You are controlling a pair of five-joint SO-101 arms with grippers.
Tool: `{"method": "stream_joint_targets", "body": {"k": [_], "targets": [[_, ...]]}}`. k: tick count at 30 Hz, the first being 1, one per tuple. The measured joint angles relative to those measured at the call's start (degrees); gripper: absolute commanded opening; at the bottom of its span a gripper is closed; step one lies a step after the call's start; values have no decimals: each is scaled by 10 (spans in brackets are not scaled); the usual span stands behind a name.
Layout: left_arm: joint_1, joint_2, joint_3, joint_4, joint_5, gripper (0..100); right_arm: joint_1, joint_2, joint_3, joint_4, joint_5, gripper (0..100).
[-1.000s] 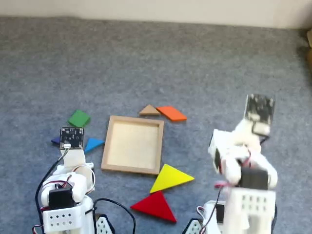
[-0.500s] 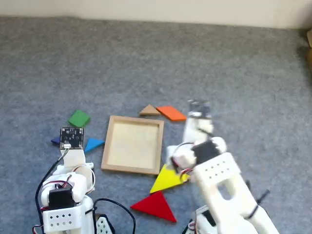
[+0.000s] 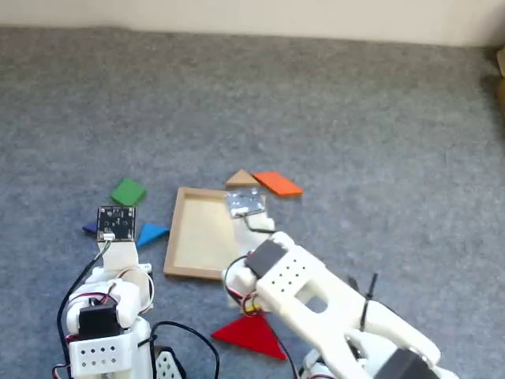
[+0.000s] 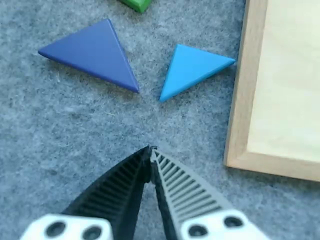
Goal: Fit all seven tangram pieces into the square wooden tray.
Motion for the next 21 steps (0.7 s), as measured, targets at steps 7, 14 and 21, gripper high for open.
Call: {"method": "stream_joint_targets", "body": {"k": [7,14,21], "targets": [[0,0,0,0,0,13,-11,80,0,-63,0,275],[0,0,0,0,0,13,63,139,-16,-64,77,275],[0,0,0,0,0,13,191,155,-25,-64,211,275]]}}
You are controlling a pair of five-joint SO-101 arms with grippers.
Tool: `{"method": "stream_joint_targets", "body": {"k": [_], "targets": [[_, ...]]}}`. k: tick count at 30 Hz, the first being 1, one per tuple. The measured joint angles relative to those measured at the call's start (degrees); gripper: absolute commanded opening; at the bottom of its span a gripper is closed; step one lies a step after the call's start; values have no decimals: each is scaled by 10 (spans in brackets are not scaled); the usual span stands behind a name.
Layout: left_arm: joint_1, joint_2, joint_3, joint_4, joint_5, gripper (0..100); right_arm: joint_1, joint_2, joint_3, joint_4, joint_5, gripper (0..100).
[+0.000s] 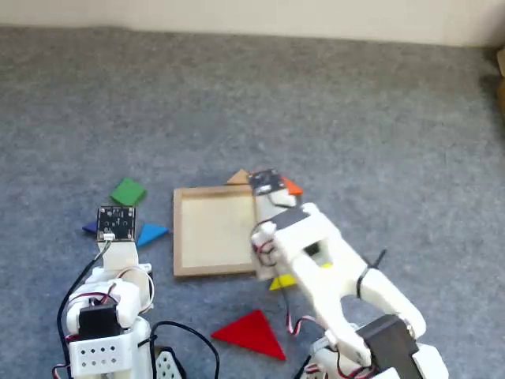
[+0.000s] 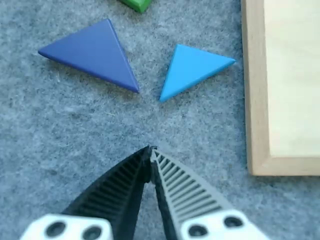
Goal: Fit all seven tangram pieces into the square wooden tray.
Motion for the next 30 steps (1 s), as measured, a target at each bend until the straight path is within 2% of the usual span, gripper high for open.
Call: {"method": "stream_joint_targets", "body": {"k": [7,13,18,22,30], "targets": [[0,0,0,0,0,13,137,2,-3,0,147,275],[0,0,0,0,0,13,197,-2,-30,2,163,278],[0,0,0,0,0,13,194,-62,-46,71,10,278],[0,0,0,0,0,13,171,-102,-49,75,-120,278],[0,0,0,0,0,13,170,-113,30,-22,-182,279]]}}
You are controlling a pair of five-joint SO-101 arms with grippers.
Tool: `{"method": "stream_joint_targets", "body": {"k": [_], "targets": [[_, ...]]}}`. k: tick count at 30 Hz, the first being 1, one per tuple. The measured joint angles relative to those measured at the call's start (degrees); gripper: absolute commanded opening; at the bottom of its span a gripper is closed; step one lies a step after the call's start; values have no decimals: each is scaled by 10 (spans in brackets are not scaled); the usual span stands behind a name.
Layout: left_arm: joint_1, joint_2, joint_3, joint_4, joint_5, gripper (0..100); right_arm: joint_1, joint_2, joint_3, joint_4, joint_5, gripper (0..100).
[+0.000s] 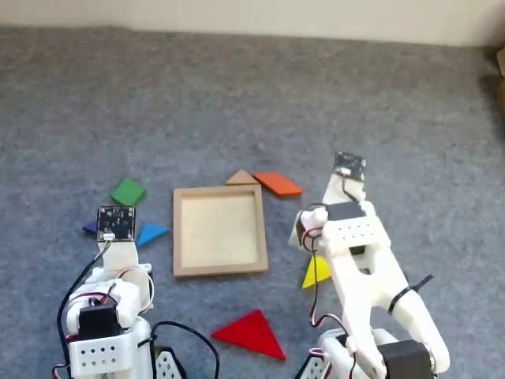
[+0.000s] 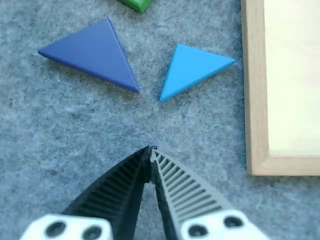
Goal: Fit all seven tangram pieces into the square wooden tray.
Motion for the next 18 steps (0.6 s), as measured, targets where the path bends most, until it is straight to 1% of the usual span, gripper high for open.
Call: {"method": "stream_joint_targets", "body": {"k": [4,6,14,18], "targets": [[0,0,0,0,0,13,1,0,23,-20,-82,279],[0,0,0,0,0,13,1,0,23,-22,-111,279],[0,0,0,0,0,13,1,0,23,-23,-188,279],[0,0,0,0,0,13,15,0,25,-50,-209,279]]}}
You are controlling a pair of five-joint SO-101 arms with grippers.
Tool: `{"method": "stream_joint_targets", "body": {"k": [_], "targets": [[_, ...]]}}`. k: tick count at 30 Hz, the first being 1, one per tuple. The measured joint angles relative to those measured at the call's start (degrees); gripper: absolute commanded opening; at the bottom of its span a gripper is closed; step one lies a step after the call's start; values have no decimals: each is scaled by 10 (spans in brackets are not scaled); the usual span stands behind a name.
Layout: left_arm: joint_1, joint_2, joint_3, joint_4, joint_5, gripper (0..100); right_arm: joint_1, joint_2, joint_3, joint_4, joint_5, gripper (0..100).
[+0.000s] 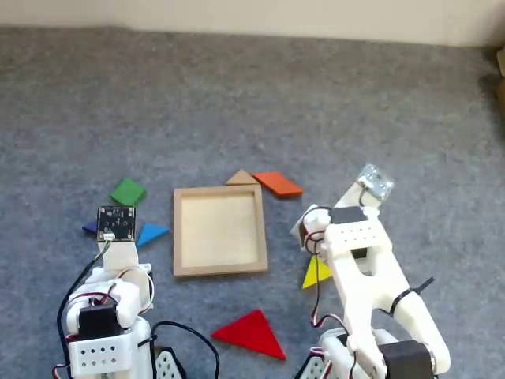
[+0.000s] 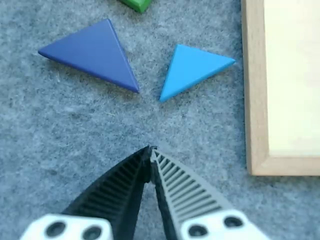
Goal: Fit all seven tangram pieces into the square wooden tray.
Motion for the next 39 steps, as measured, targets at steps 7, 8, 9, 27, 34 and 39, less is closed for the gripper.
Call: {"method": "stream_joint_targets", "body": {"k": [7,8,9,27,34,39], "targets": [[0,0,0,0,0,13,24,0,2,-33,-11,279],[0,0,0,0,0,13,25,0,2,-34,-11,279],[0,0,0,0,0,13,25,0,2,-34,-11,279],[0,0,0,0,0,13,26,143,-47,-36,-11,276],[0,0,0,0,0,13,44,132,-48,-23,-11,276],[0,0,0,0,0,13,48,108,-38,46,-11,276]]}}
